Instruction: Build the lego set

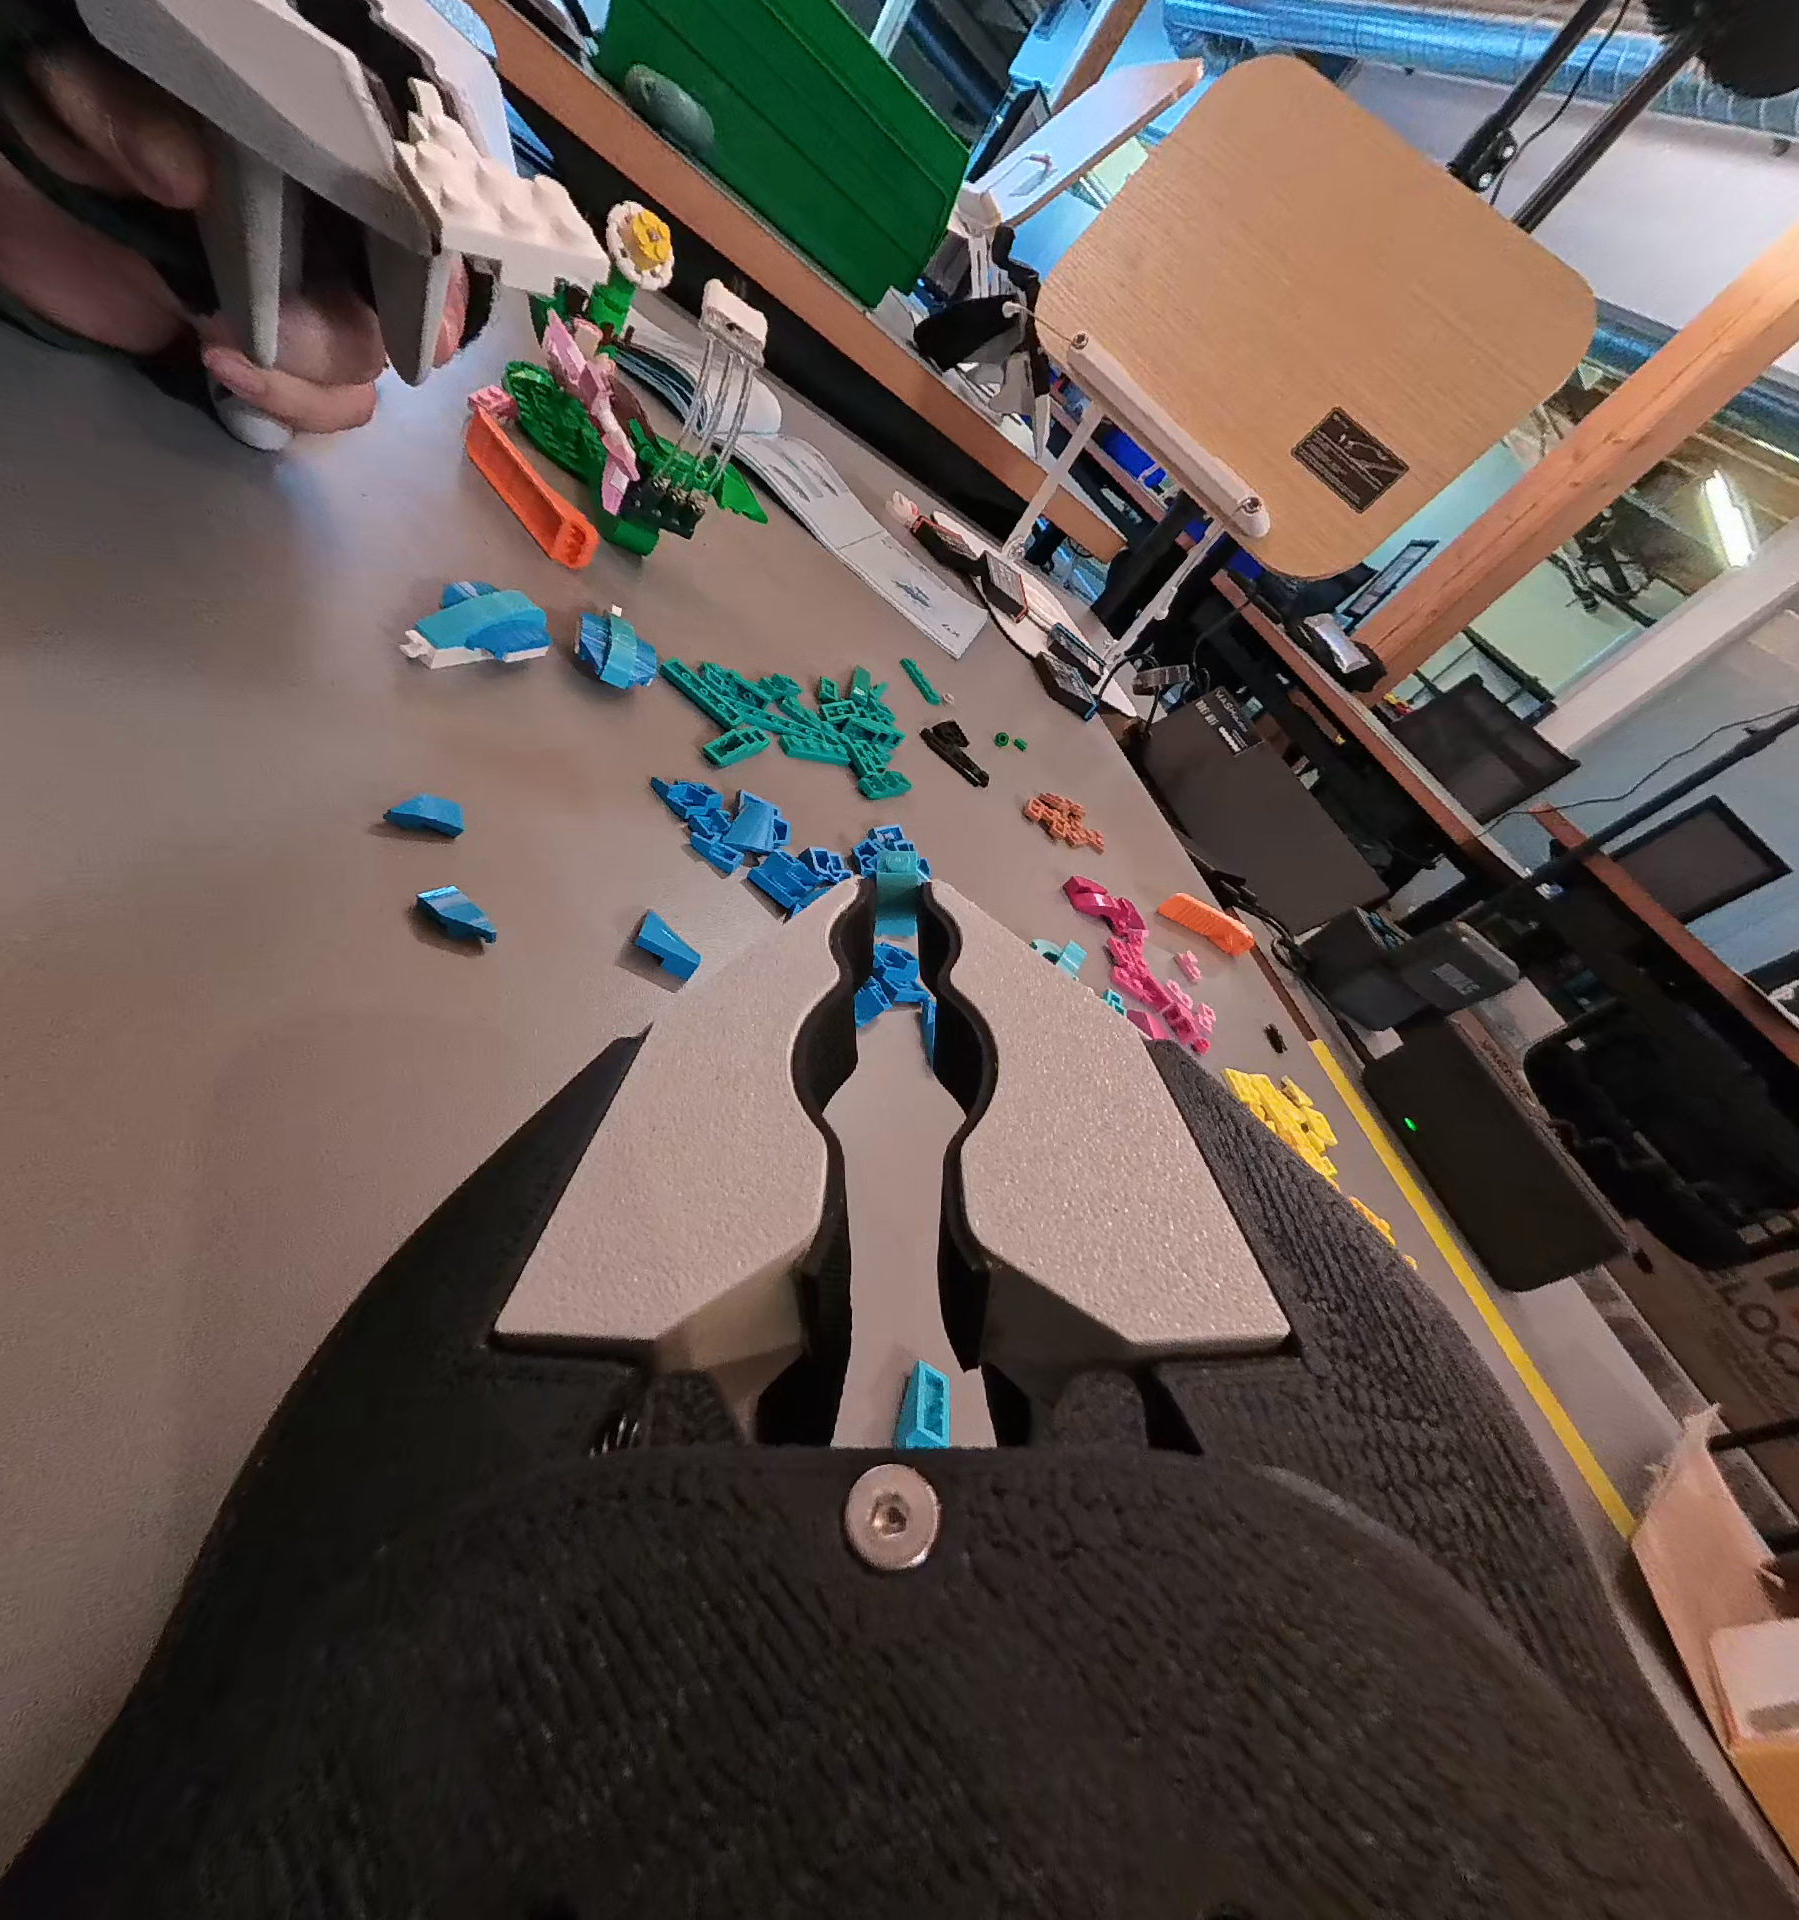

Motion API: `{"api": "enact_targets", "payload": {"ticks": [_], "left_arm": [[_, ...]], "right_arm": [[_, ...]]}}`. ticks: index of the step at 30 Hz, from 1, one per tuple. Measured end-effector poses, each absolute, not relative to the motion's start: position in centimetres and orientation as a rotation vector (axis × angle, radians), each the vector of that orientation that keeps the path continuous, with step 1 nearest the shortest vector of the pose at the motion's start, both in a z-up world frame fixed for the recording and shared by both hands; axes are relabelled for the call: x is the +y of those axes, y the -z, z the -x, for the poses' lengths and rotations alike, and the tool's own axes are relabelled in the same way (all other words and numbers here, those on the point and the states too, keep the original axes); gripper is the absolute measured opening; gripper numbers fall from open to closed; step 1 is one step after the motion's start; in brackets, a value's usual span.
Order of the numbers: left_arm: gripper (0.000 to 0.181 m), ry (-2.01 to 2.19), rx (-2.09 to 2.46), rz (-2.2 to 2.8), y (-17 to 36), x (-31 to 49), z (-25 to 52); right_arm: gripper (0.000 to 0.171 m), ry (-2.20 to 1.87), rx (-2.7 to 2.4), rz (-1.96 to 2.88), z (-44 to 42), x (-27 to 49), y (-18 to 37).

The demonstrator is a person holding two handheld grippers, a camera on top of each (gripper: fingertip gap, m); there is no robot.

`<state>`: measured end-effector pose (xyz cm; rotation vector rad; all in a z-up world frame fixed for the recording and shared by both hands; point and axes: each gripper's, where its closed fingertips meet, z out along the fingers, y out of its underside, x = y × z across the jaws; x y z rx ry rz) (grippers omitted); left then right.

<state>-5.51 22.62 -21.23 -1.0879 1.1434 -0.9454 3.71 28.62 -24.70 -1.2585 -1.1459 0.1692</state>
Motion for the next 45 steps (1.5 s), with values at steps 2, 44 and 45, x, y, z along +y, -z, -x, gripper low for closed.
{"api": "enact_targets", "payload": {"ticks": [2, 44, 45], "left_arm": [[0.005, 0.944, 1.144, 1.088, 21.2, 22.6, 5.5], [0.005, 0.984, 1.004, 1.028, 19.2, 23.4, 7.1], [0.005, 0.991, 1.002, 1.026, 19.1, 23.4, 7.1]], "right_arm": [[0.006, -0.169, -1.146, 1.259, -3.7, 28.6, 24.7], [0.006, -0.612, -1.662, 1.316, 5.3, 24.3, 15.3], [0.006, -0.626, -1.673, 1.337, 5.3, 24.3, 15.8]]}}
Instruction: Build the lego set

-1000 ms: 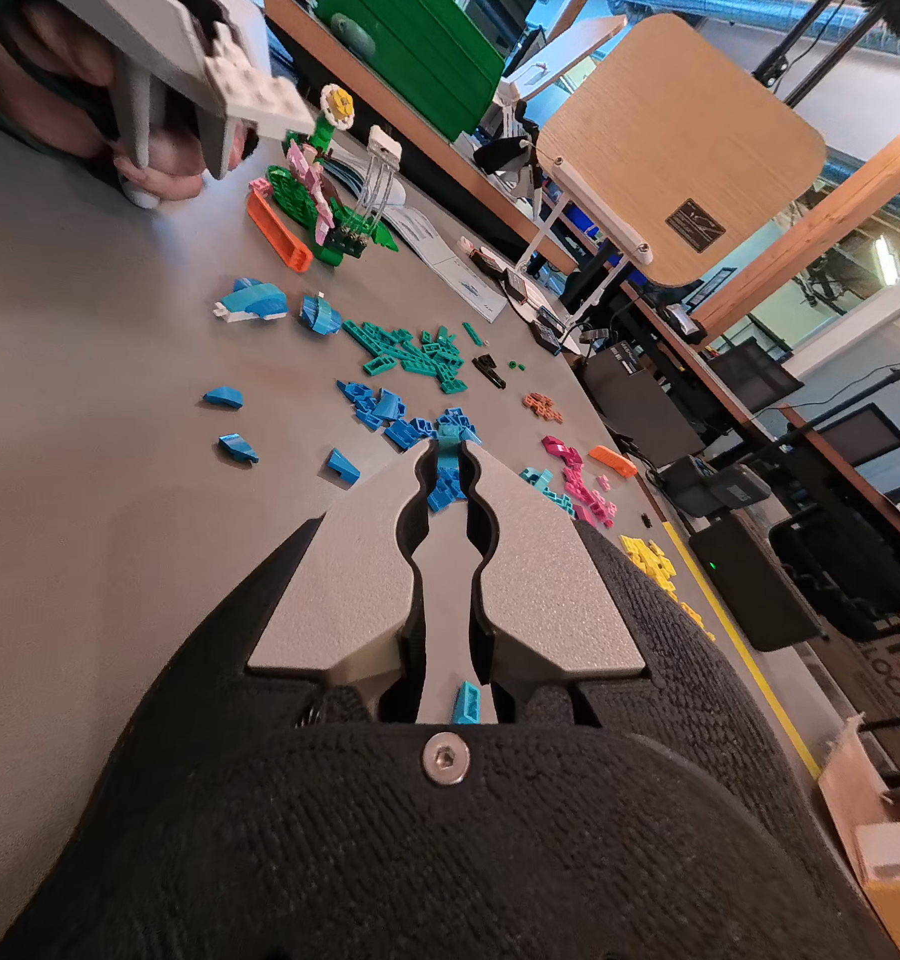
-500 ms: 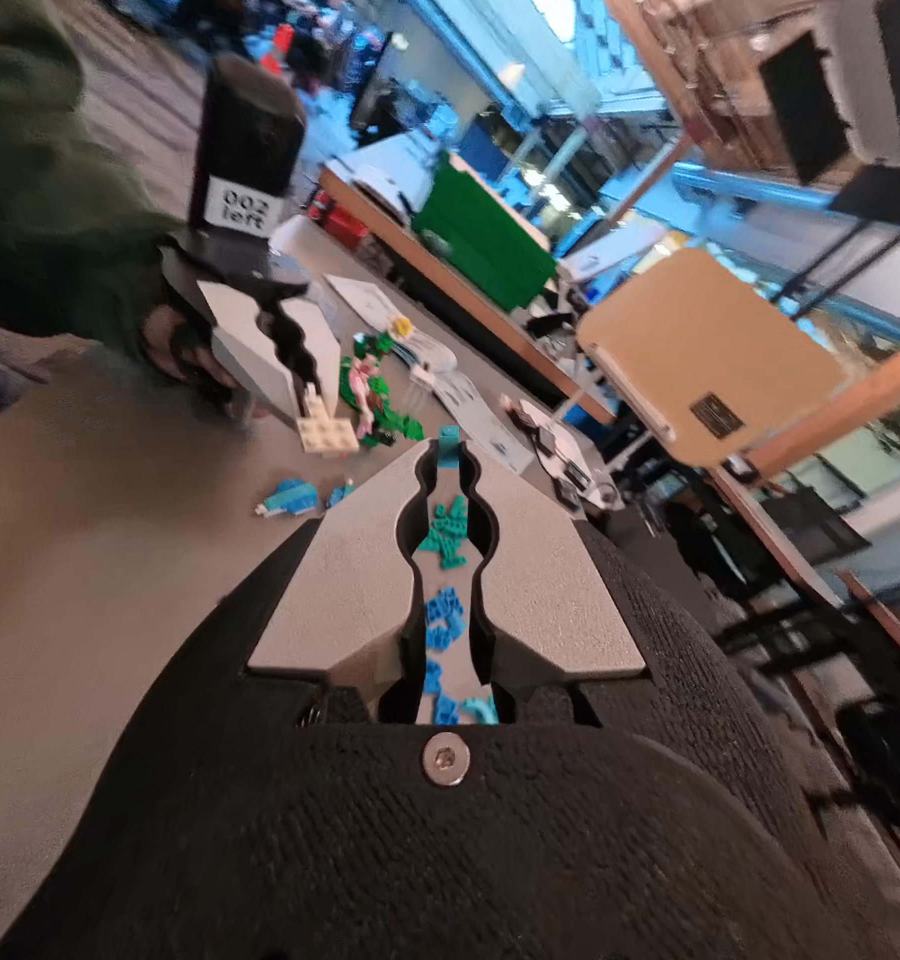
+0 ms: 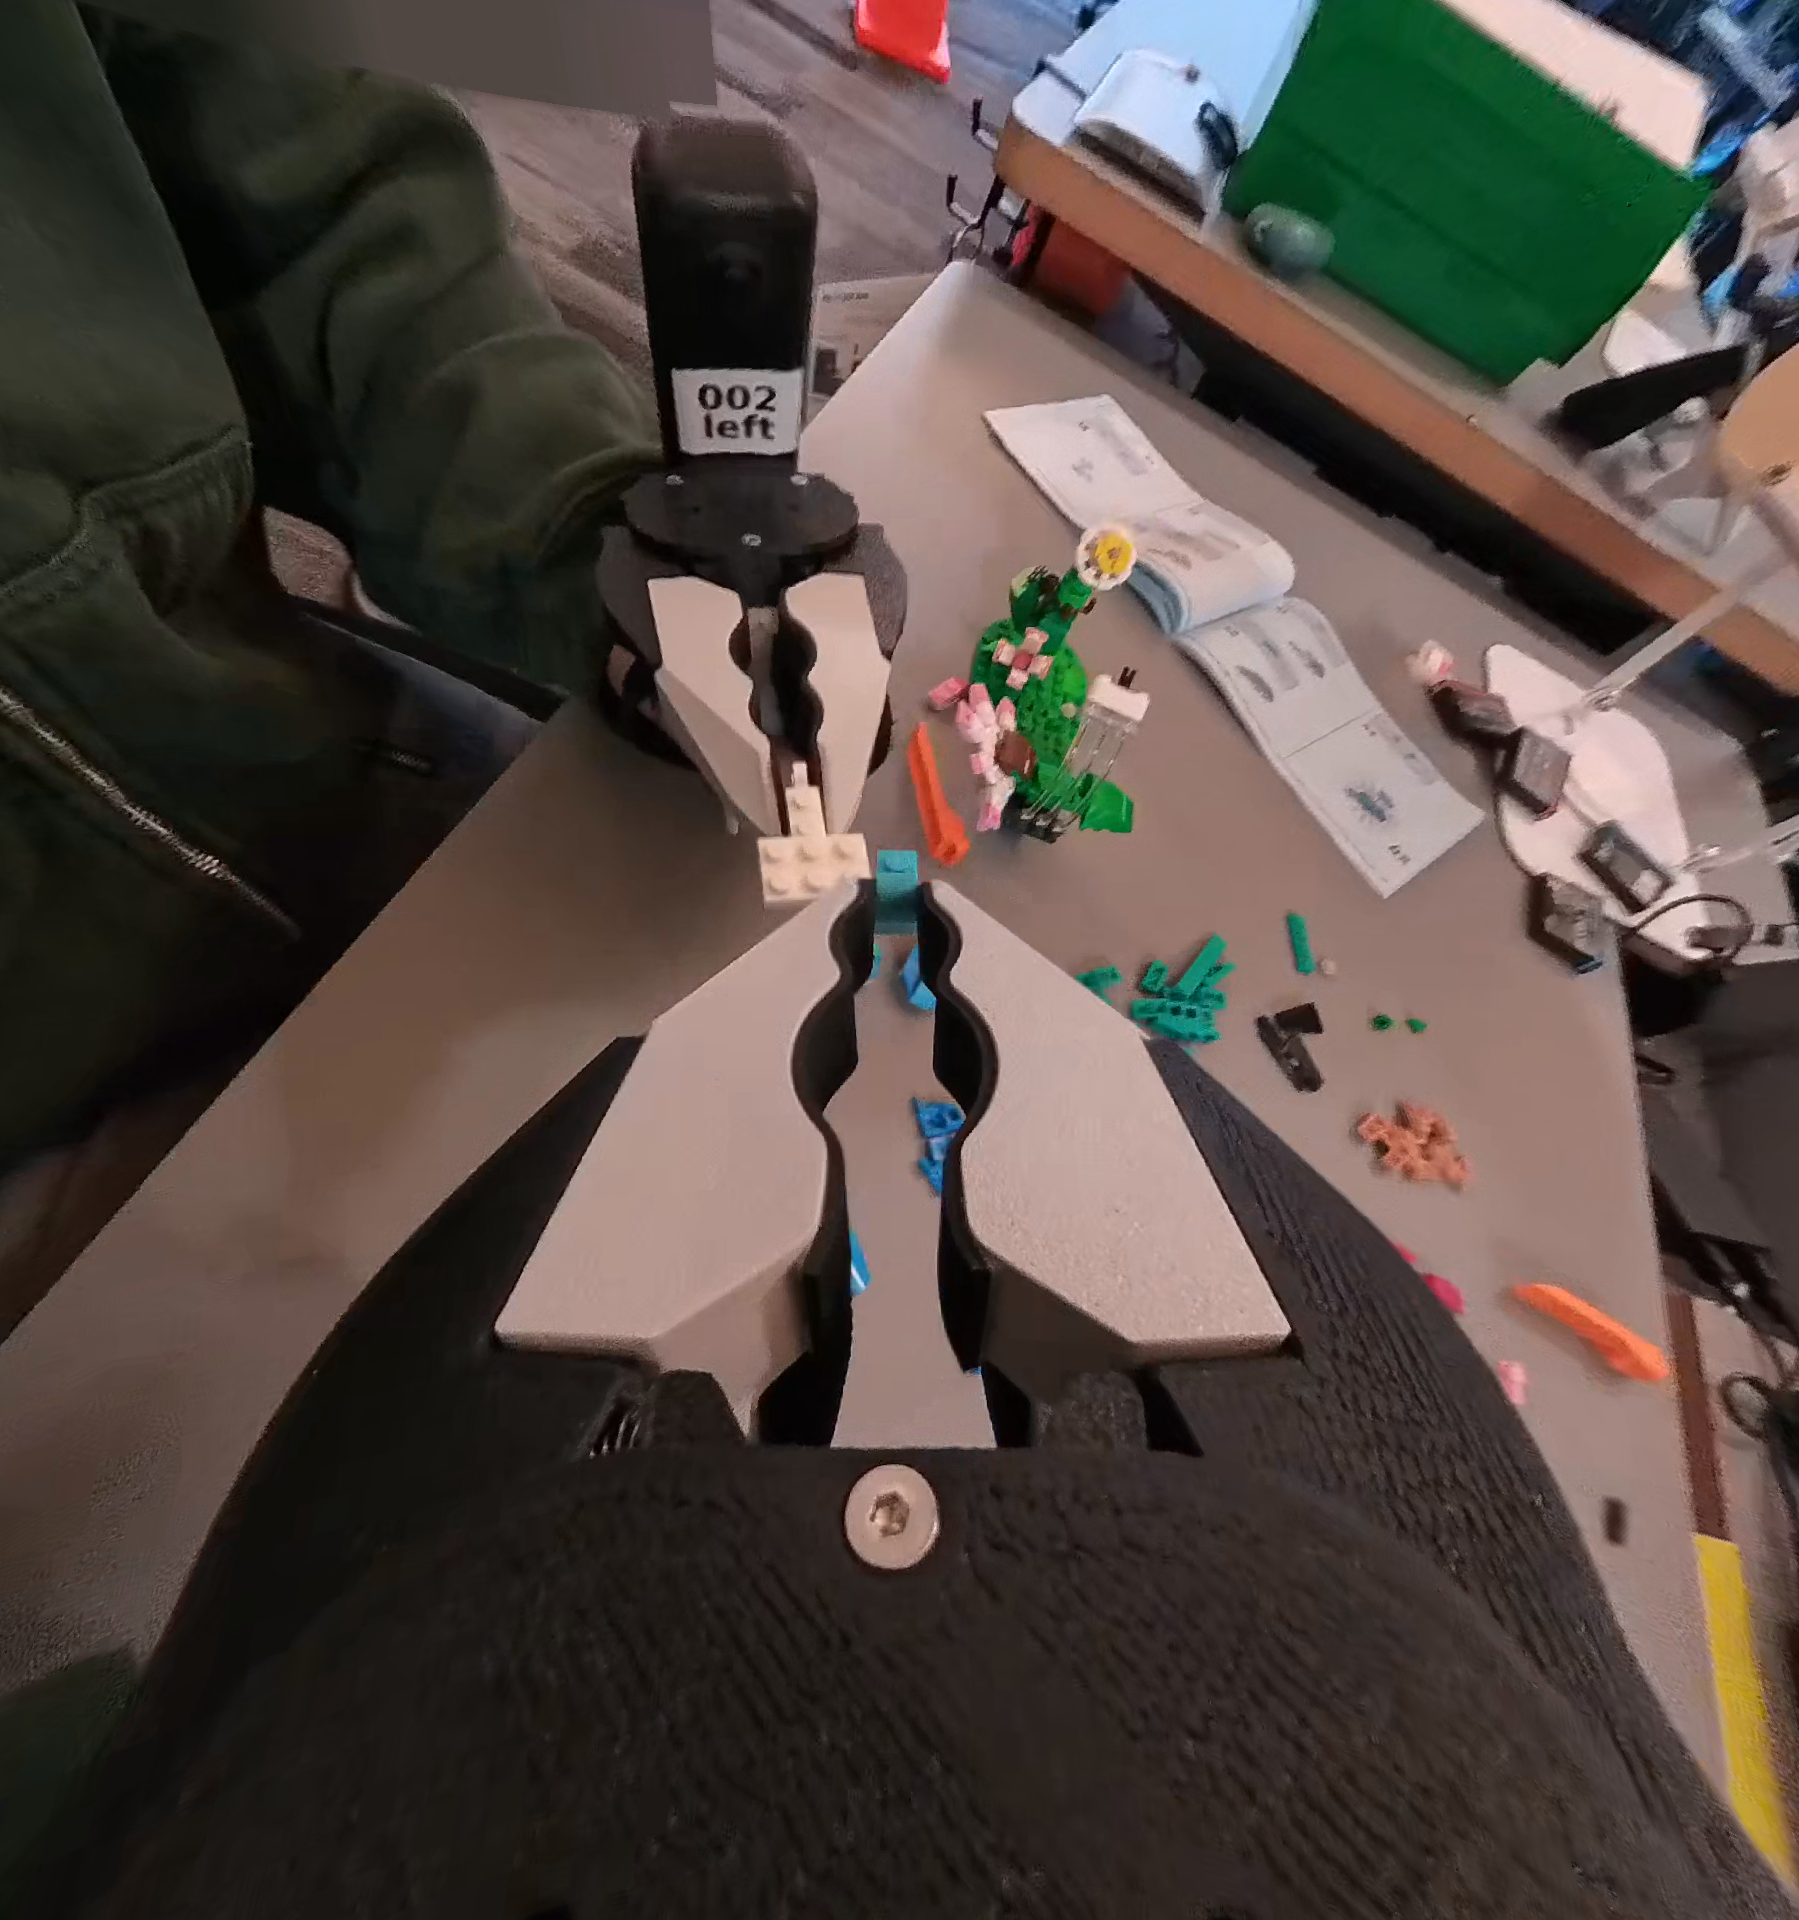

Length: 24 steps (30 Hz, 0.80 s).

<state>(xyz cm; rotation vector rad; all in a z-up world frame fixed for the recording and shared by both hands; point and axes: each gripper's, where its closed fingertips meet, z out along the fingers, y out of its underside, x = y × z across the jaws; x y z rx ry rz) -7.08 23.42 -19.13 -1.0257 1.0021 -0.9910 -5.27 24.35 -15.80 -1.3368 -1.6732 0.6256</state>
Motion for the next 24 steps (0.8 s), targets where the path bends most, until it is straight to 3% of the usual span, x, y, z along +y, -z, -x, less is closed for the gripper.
{"api": "enact_targets", "payload": {"ticks": [12, 24], "left_arm": [[0.005, 1.017, 1.015, 1.016, 19.1, 23.1, 6.9], [0.005, 1.051, 1.031, 1.035, 19.4, 22.9, 6.7]], "right_arm": [[0.006, -0.906, -1.717, 1.406, 5.9, 23.0, 17.6], [0.006, -0.906, -1.74, 1.404, 5.7, 22.9, 18.0]]}}
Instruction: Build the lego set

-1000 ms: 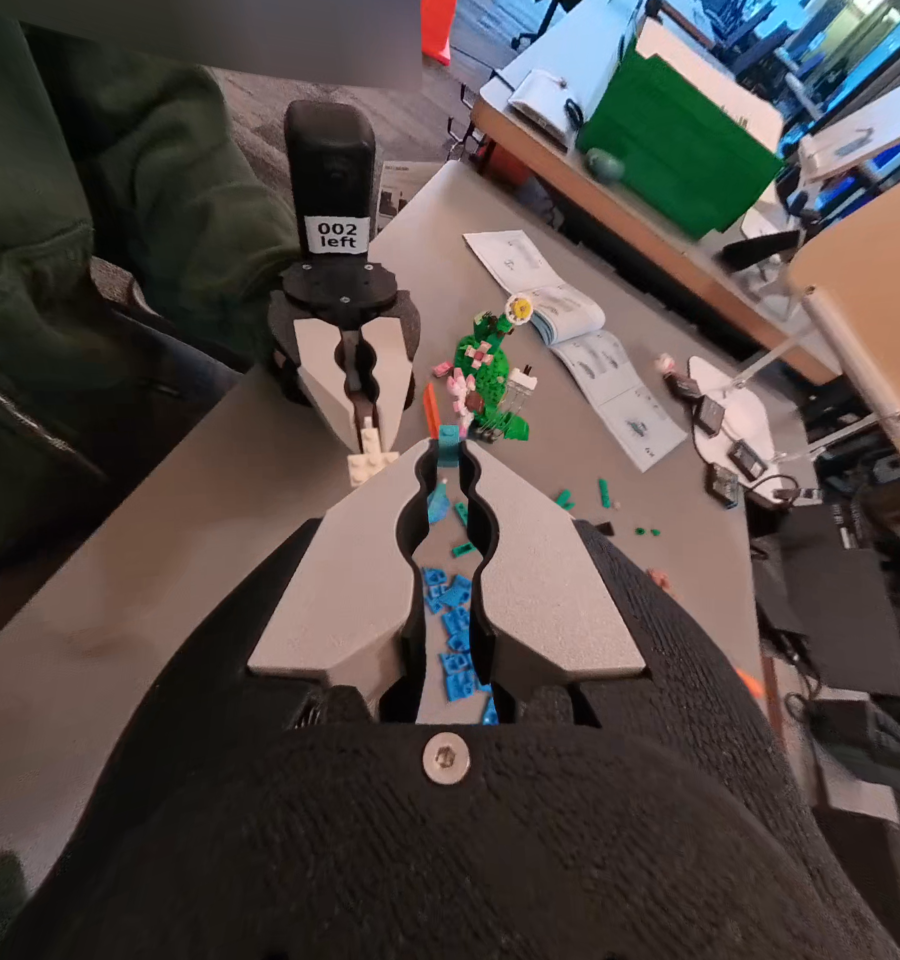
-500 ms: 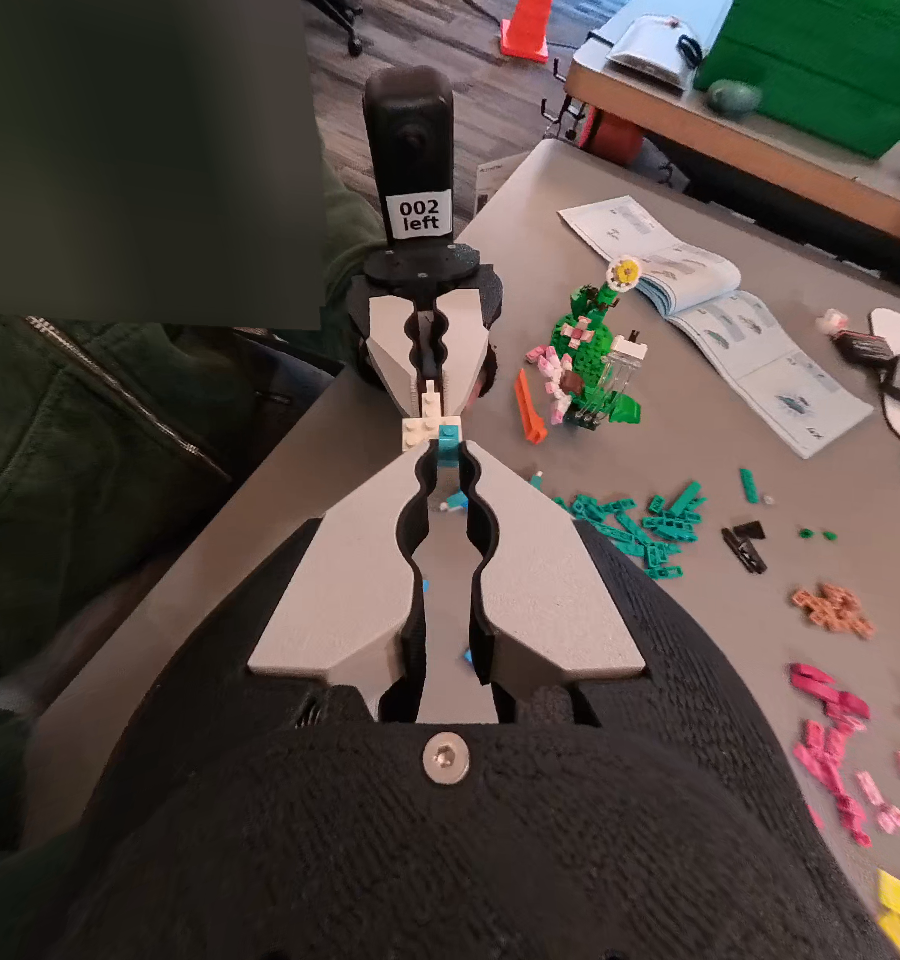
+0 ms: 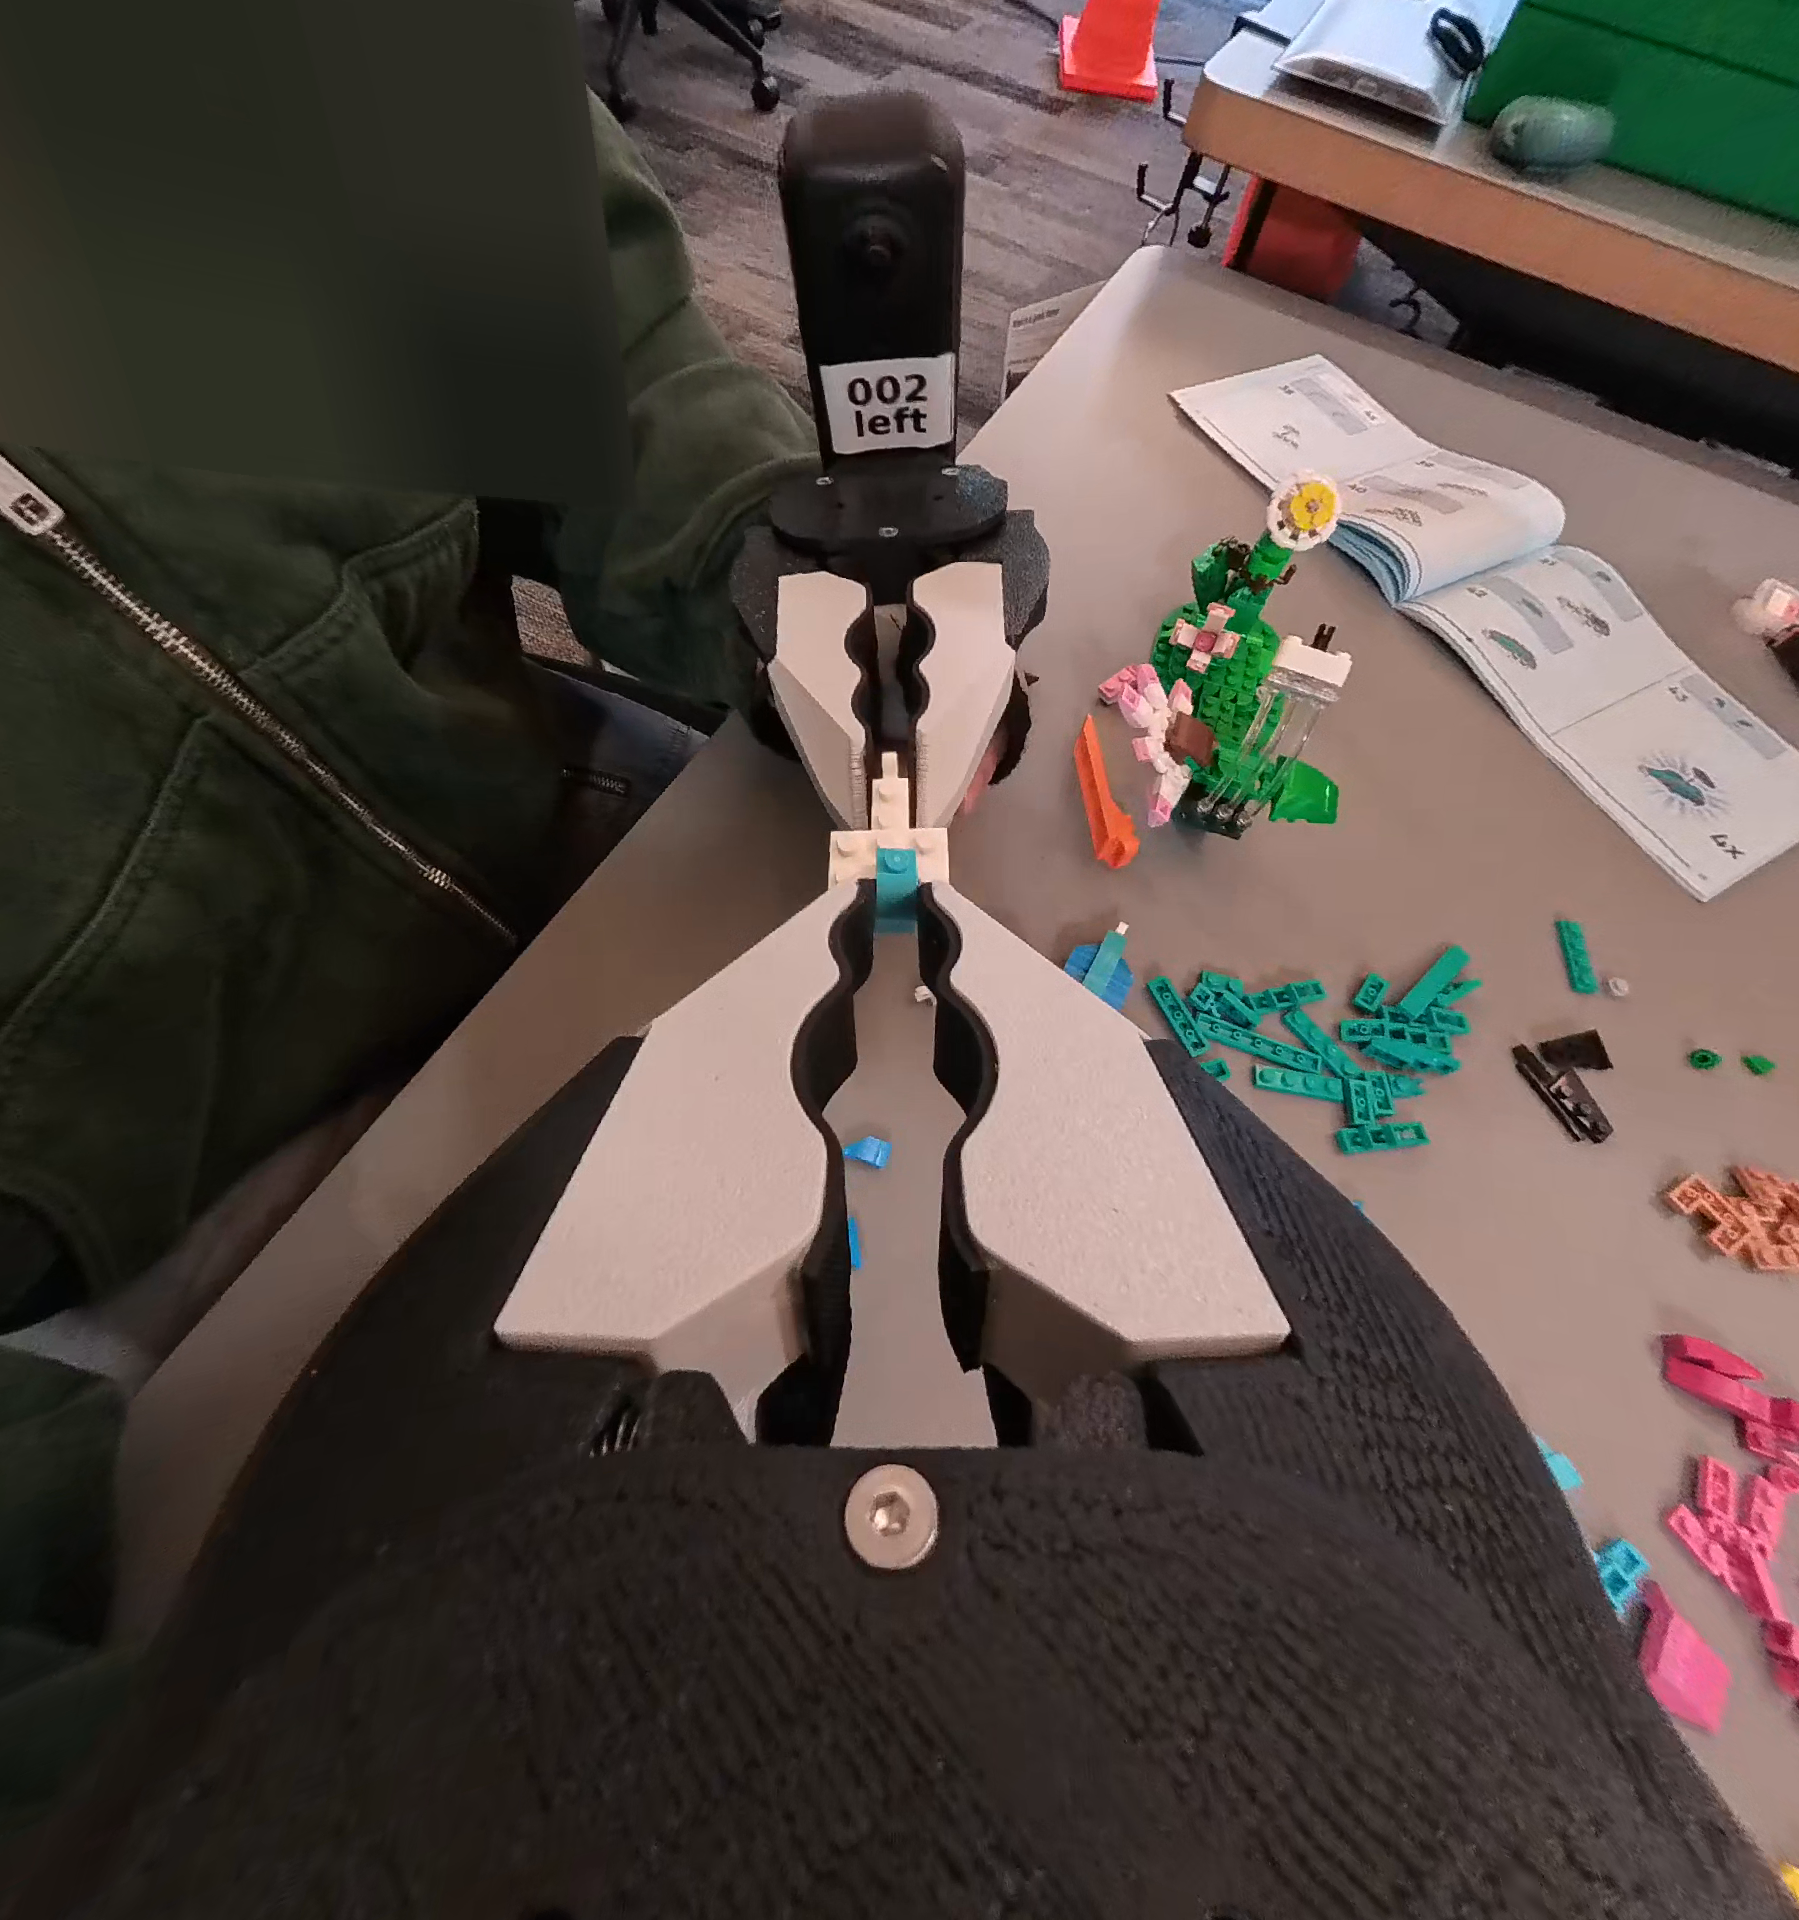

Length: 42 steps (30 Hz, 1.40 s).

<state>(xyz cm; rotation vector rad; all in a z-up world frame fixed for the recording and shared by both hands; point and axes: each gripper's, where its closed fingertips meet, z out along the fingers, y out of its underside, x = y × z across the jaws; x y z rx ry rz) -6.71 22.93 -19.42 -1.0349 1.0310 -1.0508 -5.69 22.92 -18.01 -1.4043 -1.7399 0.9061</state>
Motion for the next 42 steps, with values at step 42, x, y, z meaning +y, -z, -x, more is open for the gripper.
{"api": "enact_targets", "payload": {"ticks": [42], "left_arm": [[0.005, 1.067, 1.035, 1.021, 19.29, 22.68, 6.69]], "right_arm": [[0.018, -0.85, -1.753, 1.361, 6.24, 22.48, 17.42]]}}
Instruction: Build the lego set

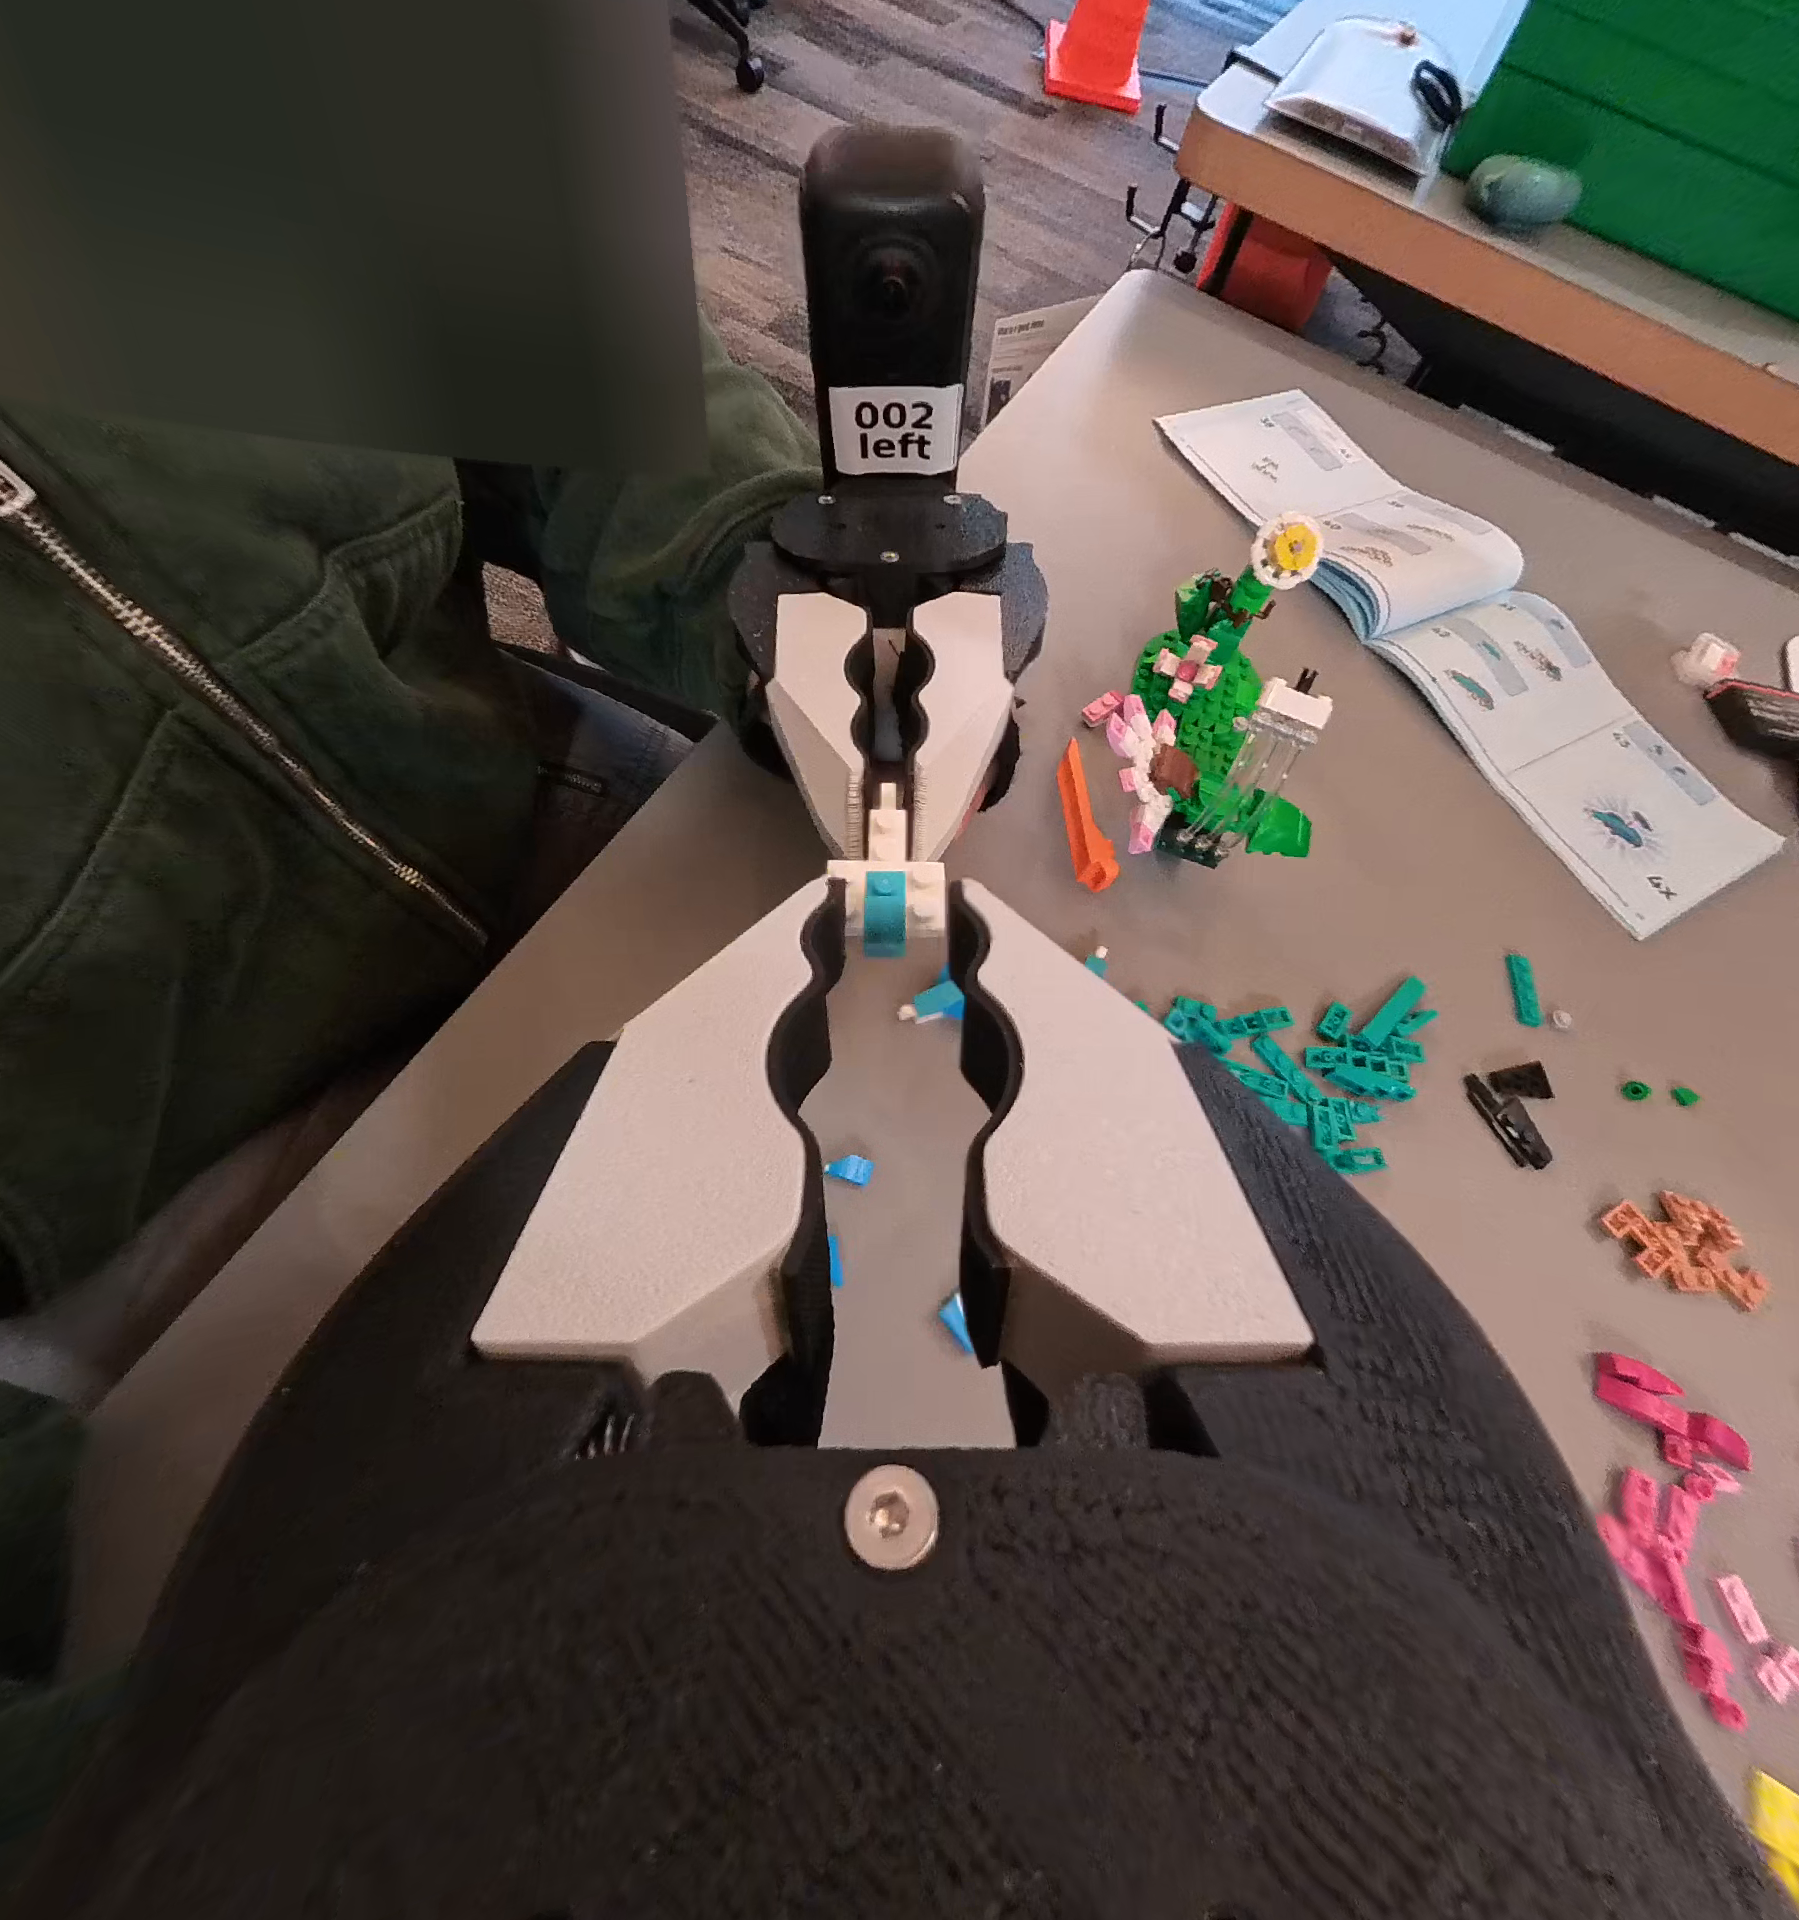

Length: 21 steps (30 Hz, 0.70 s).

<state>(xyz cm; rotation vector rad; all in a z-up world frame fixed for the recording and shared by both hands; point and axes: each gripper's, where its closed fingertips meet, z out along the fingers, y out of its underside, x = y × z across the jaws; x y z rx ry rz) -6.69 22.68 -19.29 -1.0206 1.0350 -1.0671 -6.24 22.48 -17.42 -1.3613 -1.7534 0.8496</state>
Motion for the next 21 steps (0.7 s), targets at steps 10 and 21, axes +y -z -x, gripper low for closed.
{"api": "enact_targets", "payload": {"ticks": [10, 21], "left_arm": [[0.005, 1.21, 0.767, 1.13, 16.1, 25.7, 8.8], [0.005, 1.21, 0.729, 1.138, 14.7, 26.2, 9.6]], "right_arm": [[0.063, 0.02, -1.688, 0.949, 8.1, 25.7, 14.3], [0.04, 0.54, -1.7, 0.685, 9.7, 27.1, 14.7]]}}
